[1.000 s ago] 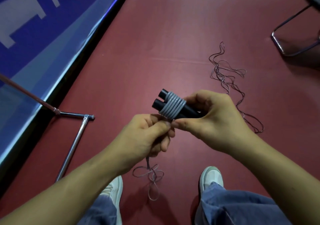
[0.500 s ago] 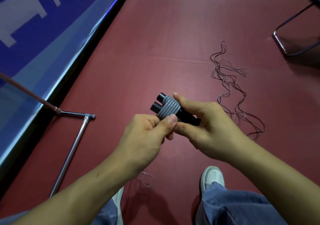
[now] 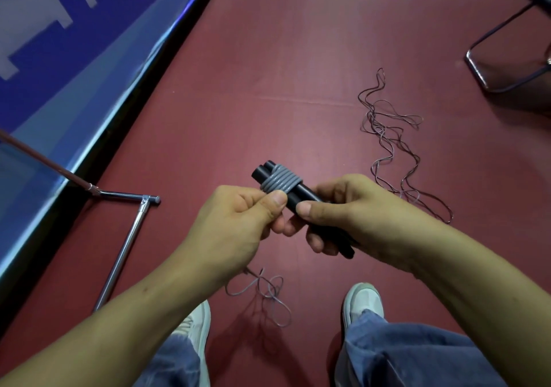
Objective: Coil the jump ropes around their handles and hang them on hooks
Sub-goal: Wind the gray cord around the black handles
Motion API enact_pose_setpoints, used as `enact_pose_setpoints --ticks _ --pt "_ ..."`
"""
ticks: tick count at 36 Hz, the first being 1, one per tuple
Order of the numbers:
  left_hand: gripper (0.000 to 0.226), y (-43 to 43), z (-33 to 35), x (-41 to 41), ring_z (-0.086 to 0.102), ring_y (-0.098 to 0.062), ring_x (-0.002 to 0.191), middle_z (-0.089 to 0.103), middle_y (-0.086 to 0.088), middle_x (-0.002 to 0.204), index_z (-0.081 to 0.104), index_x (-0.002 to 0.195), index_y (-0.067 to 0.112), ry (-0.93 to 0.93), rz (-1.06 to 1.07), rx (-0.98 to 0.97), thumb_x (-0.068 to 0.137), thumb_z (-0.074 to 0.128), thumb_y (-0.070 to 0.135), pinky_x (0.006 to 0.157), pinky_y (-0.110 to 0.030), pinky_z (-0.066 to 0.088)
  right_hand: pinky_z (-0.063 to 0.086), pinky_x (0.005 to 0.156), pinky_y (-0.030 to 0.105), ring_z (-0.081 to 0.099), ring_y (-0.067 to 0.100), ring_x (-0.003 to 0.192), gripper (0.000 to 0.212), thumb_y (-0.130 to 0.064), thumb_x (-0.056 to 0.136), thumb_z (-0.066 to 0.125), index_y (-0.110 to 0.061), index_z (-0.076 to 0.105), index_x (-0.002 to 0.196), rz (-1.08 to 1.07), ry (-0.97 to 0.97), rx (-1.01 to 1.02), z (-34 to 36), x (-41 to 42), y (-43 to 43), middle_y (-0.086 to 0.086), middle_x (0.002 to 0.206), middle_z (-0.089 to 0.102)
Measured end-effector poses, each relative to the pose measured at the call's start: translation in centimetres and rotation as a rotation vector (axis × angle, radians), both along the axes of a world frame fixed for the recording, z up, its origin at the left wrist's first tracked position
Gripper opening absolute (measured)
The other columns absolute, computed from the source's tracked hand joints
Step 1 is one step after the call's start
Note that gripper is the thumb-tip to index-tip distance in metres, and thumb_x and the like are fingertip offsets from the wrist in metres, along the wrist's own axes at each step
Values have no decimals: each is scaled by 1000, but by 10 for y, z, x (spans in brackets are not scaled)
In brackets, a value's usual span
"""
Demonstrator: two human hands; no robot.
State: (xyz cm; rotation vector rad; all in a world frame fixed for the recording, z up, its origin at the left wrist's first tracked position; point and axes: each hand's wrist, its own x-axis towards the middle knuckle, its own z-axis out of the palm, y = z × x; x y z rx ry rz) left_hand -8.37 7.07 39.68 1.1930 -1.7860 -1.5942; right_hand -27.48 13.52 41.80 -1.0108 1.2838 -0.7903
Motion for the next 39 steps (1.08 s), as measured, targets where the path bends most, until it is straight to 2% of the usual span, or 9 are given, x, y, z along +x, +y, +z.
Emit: enact_pose_setpoints --ticks 2,4,10,13,16,24,29,34,39 --pt "44 1 0 2 28 -10 42 38 11 44 68 64 12 -10 -3 2 87 57 49 48 -26 22 40 46 21 54 17 56 18 -6 102 55 6 66 109 -9 -5 2 -2 1 1 16 89 74" --pt "45 1 1 1 28 -11 42 39 11 44 69 65 12 -45 -1 18 86 57 50 49 -26 23 39 46 24 53 20 55 13 -8 102 54 1 65 103 -32 99 -31 -8 4 1 9 79 70" --pt "37 5 11 -6 25 -14 39 38 -3 48 66 78 3 -114 -22 336 104 49 22 47 -22 19 43 57 32 53 13 56 14 -23 100 55 -17 58 88 61 625 -190 -20 13 -1 0 74 65" --pt "23 4 18 -5 32 -16 37 46 -10 51 66 81 0 -184 -85 311 97 51 7 44 -22 24 46 62 40 56 18 66 15 -33 99 55 -25 53 86 69 770 -236 -23 13 -1 -2 76 63" --pt "22 4 23 -2 41 -20 39 56 -13 53 68 78 2 -232 -169 235 96 55 8 41 -24 33 44 61 40 56 22 69 17 -38 98 53 -28 48 86 56 882 -256 -27 8 -1 -4 75 60" --pt "34 -3 34 0 48 -24 40 62 -23 58 65 82 -2 -155 -216 277 105 46 14 45 -27 41 51 66 45 59 24 72 16 -44 99 54 -29 50 95 58 870 -299 -31 7 1 -3 80 64" --pt "39 -12 42 4 54 -27 42 64 -27 62 63 81 0 -88 -236 328 107 46 23 48 -30 45 54 56 41 63 15 52 19 -44 100 57 -25 55 98 40 749 -283 -32 9 -2 -1 68 63" --pt "41 -17 44 6 55 -26 43 66 -26 63 65 78 2 -108 -297 321 106 48 27 48 -28 48 33 52 31 49 12 58 25 -47 97 60 -29 48 85 59 845 -321 -40 19 0 -6 65 52" --pt "32 -29 49 4 31 -17 39 44 -9 51 65 67 6 -97 -221 314 97 54 12 43 -24 34 30 52 31 47 21 62 25 -48 96 61 -31 44 90 133 908 -311 -40 23 3 -7 69 48"
